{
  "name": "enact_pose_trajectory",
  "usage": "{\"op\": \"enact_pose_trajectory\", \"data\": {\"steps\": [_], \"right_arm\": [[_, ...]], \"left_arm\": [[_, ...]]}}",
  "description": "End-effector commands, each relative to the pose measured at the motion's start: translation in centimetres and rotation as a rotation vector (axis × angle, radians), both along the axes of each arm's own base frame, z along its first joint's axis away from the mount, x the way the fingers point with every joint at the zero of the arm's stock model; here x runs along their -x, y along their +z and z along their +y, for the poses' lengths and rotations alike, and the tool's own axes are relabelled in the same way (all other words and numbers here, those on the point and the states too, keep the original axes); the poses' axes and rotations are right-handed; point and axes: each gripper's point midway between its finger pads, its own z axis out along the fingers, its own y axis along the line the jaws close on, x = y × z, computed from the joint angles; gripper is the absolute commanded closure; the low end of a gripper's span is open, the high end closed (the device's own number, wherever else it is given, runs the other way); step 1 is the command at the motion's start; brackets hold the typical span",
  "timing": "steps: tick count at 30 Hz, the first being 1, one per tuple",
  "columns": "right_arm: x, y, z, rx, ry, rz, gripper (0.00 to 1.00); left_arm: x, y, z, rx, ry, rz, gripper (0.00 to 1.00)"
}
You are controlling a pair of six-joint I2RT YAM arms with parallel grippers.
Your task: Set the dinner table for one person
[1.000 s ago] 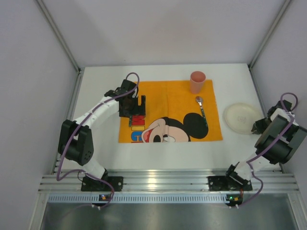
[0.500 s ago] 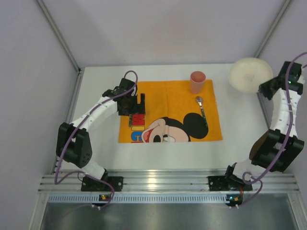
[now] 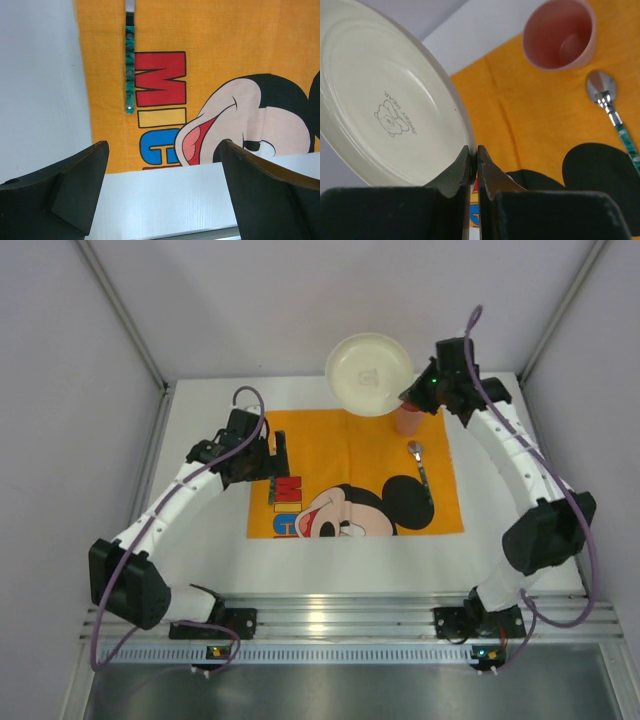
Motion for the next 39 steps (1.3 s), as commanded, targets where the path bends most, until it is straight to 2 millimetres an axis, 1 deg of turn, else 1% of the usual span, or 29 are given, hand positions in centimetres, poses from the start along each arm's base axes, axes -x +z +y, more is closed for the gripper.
{"op": "enact_pose_trajectory", "data": {"steps": [1, 3, 4, 6, 8, 9, 11, 12, 15, 22, 23, 25, 26, 27, 28, 29, 31, 32, 33, 35, 36, 38, 39], "right_arm": [[-0.4, -6.2, 4.6, -0.019, 0.058, 0.137, 1.0], [0.4, -10.0, 6.6, -0.019, 0.097, 0.226, 1.0], [0.7, -11.2, 7.0, -0.013, 0.102, 0.253, 1.0], [1.6, -14.6, 7.5, 0.007, 0.105, 0.332, 1.0], [2.4, -17.0, 7.5, 0.017, 0.109, 0.384, 1.0], [2.7, -18.3, 7.6, 0.029, 0.11, 0.409, 1.0], [3.3, -20.4, 7.5, 0.047, 0.115, 0.446, 1.0], [3.2, -21.5, 7.6, 0.056, 0.12, 0.457, 1.0], [3.7, -23.5, 7.5, 0.081, 0.128, 0.493, 1.0], [4.3, -25.4, 7.3, 0.114, 0.142, 0.509, 1.0], [4.4, -25.5, 7.3, 0.115, 0.146, 0.509, 0.92], [4.6, -25.6, 7.2, 0.118, 0.148, 0.513, 0.81], [4.5, -25.5, 7.4, 0.117, 0.157, 0.503, 0.61], [4.5, -25.3, 7.5, 0.114, 0.163, 0.501, 0.5], [4.4, -24.8, 7.7, 0.107, 0.169, 0.491, 0.42], [4.4, -24.4, 7.7, 0.102, 0.176, 0.485, 0.3], [4.2, -21.8, 8.5, 0.089, 0.212, 0.423, 0.2], [4.2, -20.5, 8.6, 0.096, 0.237, 0.391, 0.13], [4.5, -17.9, 9.2, 0.086, 0.268, 0.331, 0.1], [4.6, -14.1, 9.6, 0.108, 0.339, 0.222, 0.02], [5.5, -10.8, 9.8, 0.105, 0.374, 0.138, 0.01], [6.3, -8.0, 9.4, 0.149, 0.443, 0.022, 0.0], [7.7, -4.9, 9.0, 0.142, 0.475, -0.074, 0.0]], "left_arm": [[0.7, 2.5, 2.1, -0.018, 0.079, -0.083, 0.02], [1.1, 2.9, 2.7, -0.026, 0.092, -0.098, 0.02], [1.3, 3.3, 3.0, -0.027, 0.103, -0.116, 0.02], [1.8, 3.4, 3.5, -0.035, 0.111, -0.121, 0.02], [2.3, 3.6, 3.8, -0.034, 0.118, -0.128, 0.02], [2.6, 3.3, 3.9, -0.035, 0.123, -0.12, 0.02], [3.0, 3.5, 4.0, -0.027, 0.124, -0.128, 0.02], [3.2, 3.2, 4.1, -0.026, 0.124, -0.125, 0.01], [3.6, 3.0, 4.2, -0.021, 0.128, -0.12, 0.01], [3.7, 3.1, 4.3, -0.023, 0.123, -0.125, 0.02], [3.6, 3.1, 4.2, -0.024, 0.122, -0.125, 0.02], [3.5, 3.1, 4.1, -0.023, 0.117, -0.124, 0.01], [3.5, 3.0, 4.1, -0.023, 0.116, -0.122, 0.02], [3.3, 3.1, 4.0, -0.02, 0.114, -0.127, 0.02], [3.3, 3.1, 3.9, -0.021, 0.108, -0.126, 0.02], [3.2, 3.2, 3.9, -0.02, 0.108, -0.128, 0.01], [3.0, 3.2, 3.9, -0.028, 0.104, -0.128, 0.01], [2.9, 3.4, 3.9, -0.029, 0.104, -0.131, 0.02], [2.7, 3.4, 3.8, -0.032, 0.101, -0.132, 0.02], [2.5, 3.4, 3.7, -0.031, 0.097, -0.134, 0.02], [2.3, 3.2, 3.6, -0.03, 0.094, -0.137, 0.01], [2.0, 3.1, 3.3, -0.025, 0.088, -0.137, 0.01], [1.9, 2.8, 3.2, -0.026, 0.085, -0.128, 0.02]]}}
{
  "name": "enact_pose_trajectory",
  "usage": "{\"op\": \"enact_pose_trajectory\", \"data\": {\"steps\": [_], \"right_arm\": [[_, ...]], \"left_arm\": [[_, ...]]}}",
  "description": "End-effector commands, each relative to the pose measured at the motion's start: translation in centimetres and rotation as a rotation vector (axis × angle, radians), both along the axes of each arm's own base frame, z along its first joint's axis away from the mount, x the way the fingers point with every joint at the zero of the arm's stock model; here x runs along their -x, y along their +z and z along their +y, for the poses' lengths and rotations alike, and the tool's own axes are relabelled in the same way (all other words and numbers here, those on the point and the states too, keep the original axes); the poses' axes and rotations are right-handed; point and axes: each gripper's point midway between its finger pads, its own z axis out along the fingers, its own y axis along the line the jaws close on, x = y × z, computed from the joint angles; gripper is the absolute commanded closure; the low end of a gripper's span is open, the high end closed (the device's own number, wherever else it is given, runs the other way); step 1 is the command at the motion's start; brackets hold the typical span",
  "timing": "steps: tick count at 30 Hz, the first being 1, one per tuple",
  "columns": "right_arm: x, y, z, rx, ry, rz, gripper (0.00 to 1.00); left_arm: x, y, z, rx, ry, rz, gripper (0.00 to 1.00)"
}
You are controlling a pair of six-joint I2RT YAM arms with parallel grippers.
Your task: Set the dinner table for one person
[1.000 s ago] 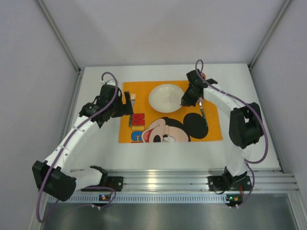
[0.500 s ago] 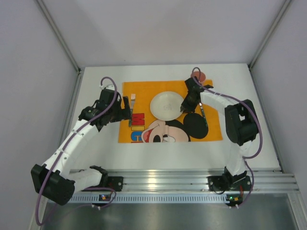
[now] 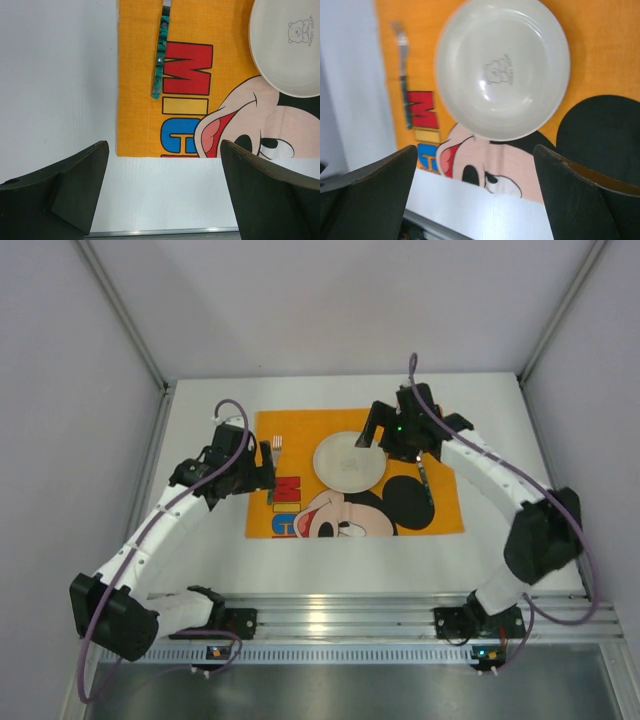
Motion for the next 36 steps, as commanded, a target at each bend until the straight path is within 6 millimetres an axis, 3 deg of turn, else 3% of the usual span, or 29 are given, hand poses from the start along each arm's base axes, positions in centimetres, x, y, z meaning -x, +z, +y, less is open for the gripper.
{"op": "enact_pose_trajectory", "data": {"steps": [1, 2, 3, 4, 5, 6, 7, 8, 9, 10, 11, 12, 13, 14, 15, 16, 17, 18, 20, 21, 23, 26, 31, 32, 33, 35, 36], "right_arm": [[2.3, 11.4, -0.2, -0.06, 0.179, -0.37, 0.0], [3.8, 14.0, -1.3, -0.046, 0.205, -0.465, 0.0], [4.1, 14.4, -2.6, -0.009, 0.168, -0.5, 0.0], [4.9, 13.0, -3.9, 0.03, 0.144, -0.494, 0.0], [5.4, 12.8, -5.2, 0.068, 0.12, -0.523, 0.0], [6.2, 14.4, -7.4, 0.096, 0.041, -0.6, 0.0], [6.9, 11.8, -8.8, 0.143, 0.006, -0.578, 0.0], [7.1, 11.8, -9.9, 0.142, -0.064, -0.603, 0.0], [7.9, 12.9, -12.3, 0.16, -0.177, -0.664, 0.0], [8.5, 11.1, -13.3, 0.18, -0.214, -0.65, 0.0], [9.4, 12.1, -14.3, 0.158, -0.254, -0.696, 0.0], [9.7, 12.3, -15.0, 0.17, -0.284, -0.71, 0.0], [10.3, 11.7, -15.5, 0.178, -0.293, -0.699, 0.0], [10.7, 12.0, -16.0, 0.179, -0.311, -0.704, 0.0], [10.9, 11.9, -16.6, 0.199, -0.335, -0.693, 0.0], [11.1, 12.4, -17.1, 0.203, -0.358, -0.689, 0.0], [11.4, 11.9, -17.6, 0.234, -0.369, -0.66, 0.0], [11.5, 12.3, -17.7, 0.24, -0.37, -0.66, 0.0], [11.7, 11.9, -18.2, 0.272, -0.373, -0.634, 0.0], [11.8, 11.8, -18.3, 0.28, -0.371, -0.627, 0.0], [12.0, 11.9, -18.2, 0.287, -0.36, -0.621, 0.0], [12.1, 12.1, -18.1, 0.286, -0.341, -0.62, 0.0], [12.2, 11.6, -17.7, 0.276, -0.323, -0.606, 0.0], [12.1, 11.6, -17.6, 0.275, -0.32, -0.604, 0.0], [12.0, 11.6, -17.6, 0.277, -0.32, -0.601, 0.0], [11.9, 11.5, -17.4, 0.283, -0.31, -0.596, 0.0], [11.8, 11.6, -17.4, 0.285, -0.309, -0.597, 0.0]], "left_arm": [[-1.7, 1.2, -0.7, 0.02, -0.016, -0.051, 0.02], [-1.8, 1.2, -0.9, 0.023, -0.02, -0.054, 0.02], [-2.0, 1.0, -0.9, 0.02, -0.022, -0.055, 0.02], [-2.3, 1.0, -0.9, 0.016, -0.019, -0.064, 0.01], [-2.7, 1.0, -0.8, 0.01, -0.014, -0.082, 0.01], [-3.2, 0.9, 0.0, -0.027, 0.017, -0.105, 0.01], [-3.7, 0.7, 0.5, -0.049, 0.042, -0.123, 0.01], [-3.7, -0.3, 1.4, -0.087, 0.073, -0.126, 0.01], [-4.9, 0.2, 2.3, -0.122, 0.114, -0.199, 0.01], [-5.2, 0.0, 2.7, -0.148, 0.11, -0.23, 0.01], [-4.9, -2.0, 3.2, -0.181, 0.106, -0.236, 0.01], [-6.4, -0.4, 3.4, -0.185, 0.109, -0.367, 0.01], [-6.9, 0.1, 5.0, -0.235, 0.189, -0.447, 0.01], [-5.9, -2.8, 6.3, -0.287, 0.207, -0.453, 0.01], [-7.3, 0.3, 6.3, -0.274, 0.217, -0.64, 0.01], [-7.4, 0.2, 5.8, -0.274, 0.158, -0.695, 0.01], [-6.6, -2.9, 6.2, -0.329, 0.105, -0.674, 0.01], [-7.3, -1.5, 6.1, -0.304, 0.119, -0.777, 0.01], [-7.8, -4.0, 6.9, -0.315, 0.114, -0.726, 0.01], [-8.0, -6.4, 7.2, -0.328, 0.118, -0.667, 0.01], [-8.7, -6.9, 8.4, -0.296, 0.174, -0.692, 0.01], [-10.2, -9.2, 8.8, -0.245, 0.153, -0.588, 0.02], [-11.6, -9.7, 10.1, -0.213, 0.139, -0.537, 0.02], [-11.0, -9.8, 11.4, -0.23, 0.17, -0.551, 0.02], [-11.2, -8.6, 11.7, -0.209, 0.18, -0.609, 0.02], [-10.6, -9.1, 13.4, -0.195, 0.231, -0.609, 0.01], [-10.9, -8.0, 13.2, -0.166, 0.232, -0.682, 0.02]]}}
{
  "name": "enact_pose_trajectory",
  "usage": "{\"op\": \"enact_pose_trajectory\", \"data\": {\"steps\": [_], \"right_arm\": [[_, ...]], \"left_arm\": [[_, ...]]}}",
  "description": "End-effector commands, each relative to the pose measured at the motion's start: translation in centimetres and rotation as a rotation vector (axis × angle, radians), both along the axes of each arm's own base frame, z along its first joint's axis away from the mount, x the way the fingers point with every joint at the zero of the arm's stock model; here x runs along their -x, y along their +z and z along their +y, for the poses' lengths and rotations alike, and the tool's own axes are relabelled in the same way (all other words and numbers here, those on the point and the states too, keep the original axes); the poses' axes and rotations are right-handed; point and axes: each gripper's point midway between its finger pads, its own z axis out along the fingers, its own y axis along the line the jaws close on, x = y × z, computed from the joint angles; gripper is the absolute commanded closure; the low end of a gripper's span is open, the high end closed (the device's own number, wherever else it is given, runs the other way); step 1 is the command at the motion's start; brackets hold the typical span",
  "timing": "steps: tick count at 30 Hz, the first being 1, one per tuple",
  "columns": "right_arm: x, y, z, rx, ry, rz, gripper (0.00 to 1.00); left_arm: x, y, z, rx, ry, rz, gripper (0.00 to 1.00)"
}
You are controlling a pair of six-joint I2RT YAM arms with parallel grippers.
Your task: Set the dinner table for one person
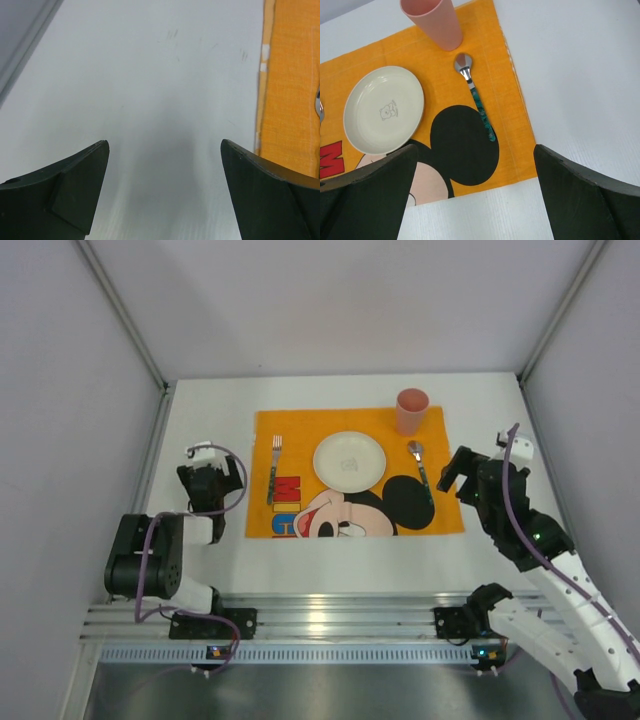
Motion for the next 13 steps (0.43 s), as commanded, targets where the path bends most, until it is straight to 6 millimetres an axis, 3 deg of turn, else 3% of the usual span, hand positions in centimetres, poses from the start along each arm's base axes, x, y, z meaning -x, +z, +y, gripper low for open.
{"op": "enact_pose_trajectory", "data": {"steps": [1, 8, 13], "right_arm": [[-0.4, 2.0, 0.4, -0.013, 0.014, -0.04, 0.0], [-0.8, 2.8, 0.9, -0.003, 0.04, -0.043, 0.0], [-1.5, 2.6, 0.9, 0.029, 0.036, -0.044, 0.0]], "left_arm": [[-0.4, 2.7, 0.3, 0.056, -0.017, -0.196, 0.01], [-0.7, 1.2, -0.9, 0.018, -0.093, -0.161, 0.01], [-0.5, 1.6, -1.0, 0.012, -0.094, -0.178, 0.02]]}}
